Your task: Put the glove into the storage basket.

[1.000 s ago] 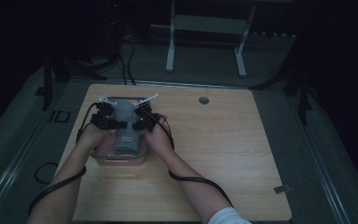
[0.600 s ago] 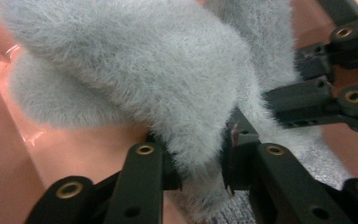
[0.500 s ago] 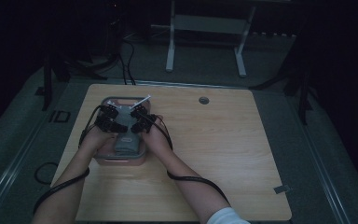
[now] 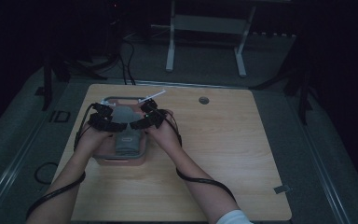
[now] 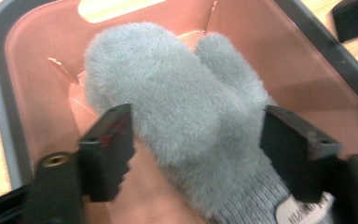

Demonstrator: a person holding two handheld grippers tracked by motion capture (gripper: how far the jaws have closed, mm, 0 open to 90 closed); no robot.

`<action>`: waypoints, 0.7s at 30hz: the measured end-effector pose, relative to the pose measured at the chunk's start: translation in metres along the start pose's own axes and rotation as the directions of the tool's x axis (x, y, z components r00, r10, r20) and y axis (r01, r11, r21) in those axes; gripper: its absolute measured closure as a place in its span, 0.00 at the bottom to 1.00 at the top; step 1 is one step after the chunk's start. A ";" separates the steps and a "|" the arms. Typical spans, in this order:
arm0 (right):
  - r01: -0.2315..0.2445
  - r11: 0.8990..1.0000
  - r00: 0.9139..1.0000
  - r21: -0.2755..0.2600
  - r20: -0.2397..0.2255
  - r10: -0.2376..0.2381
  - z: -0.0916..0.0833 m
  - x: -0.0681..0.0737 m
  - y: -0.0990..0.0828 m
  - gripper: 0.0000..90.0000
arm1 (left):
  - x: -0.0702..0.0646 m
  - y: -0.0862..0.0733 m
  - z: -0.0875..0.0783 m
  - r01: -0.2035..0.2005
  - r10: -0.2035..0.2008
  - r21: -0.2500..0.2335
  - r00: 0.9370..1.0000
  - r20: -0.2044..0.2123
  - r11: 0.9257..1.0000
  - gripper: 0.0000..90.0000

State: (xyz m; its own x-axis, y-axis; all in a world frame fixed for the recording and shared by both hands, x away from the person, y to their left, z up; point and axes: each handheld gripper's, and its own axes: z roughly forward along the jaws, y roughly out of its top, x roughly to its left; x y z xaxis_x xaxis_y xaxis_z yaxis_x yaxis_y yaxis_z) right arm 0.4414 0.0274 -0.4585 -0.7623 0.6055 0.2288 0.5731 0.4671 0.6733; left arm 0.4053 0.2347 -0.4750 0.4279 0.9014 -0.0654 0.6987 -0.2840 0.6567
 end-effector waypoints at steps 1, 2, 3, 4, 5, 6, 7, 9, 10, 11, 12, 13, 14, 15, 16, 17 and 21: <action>-0.004 1.000 1.000 -0.017 -0.010 0.003 -0.006 -0.002 -0.001 0.26 | 0.000 -0.001 -0.002 0.005 -0.005 -0.021 1.000 0.004 1.000 0.26; -0.003 1.000 1.000 -0.026 -0.014 0.002 -0.012 -0.004 -0.002 0.25 | -0.001 -0.003 -0.005 0.009 -0.008 -0.046 1.000 0.009 0.999 0.22; 0.003 1.000 1.000 -0.028 -0.025 -0.003 -0.017 -0.007 -0.003 0.22 | -0.003 -0.004 -0.007 0.011 -0.010 -0.068 1.000 0.008 0.998 0.18; 0.010 0.999 0.999 -0.032 -0.030 -0.011 -0.022 -0.009 -0.005 0.21 | -0.005 -0.005 -0.008 0.008 -0.007 -0.087 1.000 0.004 0.996 0.17; 0.014 0.999 1.000 -0.036 -0.026 -0.015 -0.025 -0.010 -0.006 0.21 | -0.008 -0.006 -0.011 0.001 -0.001 -0.114 1.000 0.006 0.993 0.16; 0.015 0.999 0.999 -0.042 -0.034 -0.016 -0.031 -0.012 -0.009 0.21 | -0.010 -0.006 -0.013 -0.003 0.004 -0.128 1.000 0.008 0.992 0.16; 0.015 0.999 0.999 -0.042 -0.035 -0.017 -0.034 -0.014 -0.011 0.21 | -0.015 -0.006 -0.016 -0.004 0.007 -0.154 1.000 0.015 0.988 0.16; 0.022 0.999 0.999 -0.045 -0.039 -0.024 -0.042 -0.017 -0.016 0.21 | -0.023 -0.005 -0.020 -0.023 0.027 -0.176 0.999 0.026 0.984 0.16; 0.028 0.999 0.999 -0.045 -0.037 -0.030 -0.045 -0.018 -0.019 0.20 | -0.028 -0.004 -0.022 -0.036 0.042 -0.185 0.999 0.031 0.982 0.16; 0.034 0.998 0.999 -0.046 -0.031 -0.036 -0.048 -0.019 -0.022 0.20 | -0.033 -0.004 -0.023 -0.049 0.058 -0.194 0.998 0.038 0.980 0.16; 0.039 0.998 0.999 -0.051 -0.029 -0.041 -0.050 -0.020 -0.025 0.19 | -0.038 -0.003 -0.024 -0.062 0.073 -0.199 0.996 0.049 0.978 0.16; 0.044 0.998 0.999 -0.052 -0.028 -0.045 -0.053 -0.021 -0.028 0.19 | -0.044 -0.003 -0.025 -0.075 0.088 -0.196 0.995 0.057 0.978 0.16; 0.048 0.997 0.998 -0.054 -0.029 -0.050 -0.055 -0.022 -0.031 0.19 | -0.049 -0.003 -0.025 -0.084 0.099 -0.200 0.993 0.063 0.976 0.16; 0.047 0.997 0.998 -0.055 -0.029 -0.049 -0.058 -0.023 -0.034 0.19 | -0.054 -0.003 -0.025 -0.092 0.109 -0.203 0.991 0.072 0.975 0.16; 0.051 0.997 0.998 -0.056 -0.026 -0.052 -0.061 -0.024 -0.037 0.19 | -0.059 -0.004 -0.024 -0.100 0.119 -0.203 0.990 0.082 0.974 0.16; 0.048 0.997 0.998 -0.063 -0.028 -0.050 -0.063 -0.025 -0.040 0.19 | -0.064 -0.004 -0.024 -0.107 0.126 -0.205 0.988 0.086 0.973 0.16; 0.056 0.996 0.998 -0.070 -0.013 -0.057 -0.073 -0.030 -0.049 0.19 | -0.078 -0.007 -0.023 -0.104 0.132 -0.225 0.985 0.111 0.969 0.16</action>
State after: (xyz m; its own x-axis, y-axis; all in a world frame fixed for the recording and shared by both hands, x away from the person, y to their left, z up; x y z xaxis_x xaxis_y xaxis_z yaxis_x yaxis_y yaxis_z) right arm 0.4143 -0.0614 -0.4473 -0.7976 0.5695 0.1987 0.5068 0.4542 0.7327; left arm 0.3540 0.1736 -0.4573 0.5775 0.8141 -0.0617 0.5031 -0.2953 0.8122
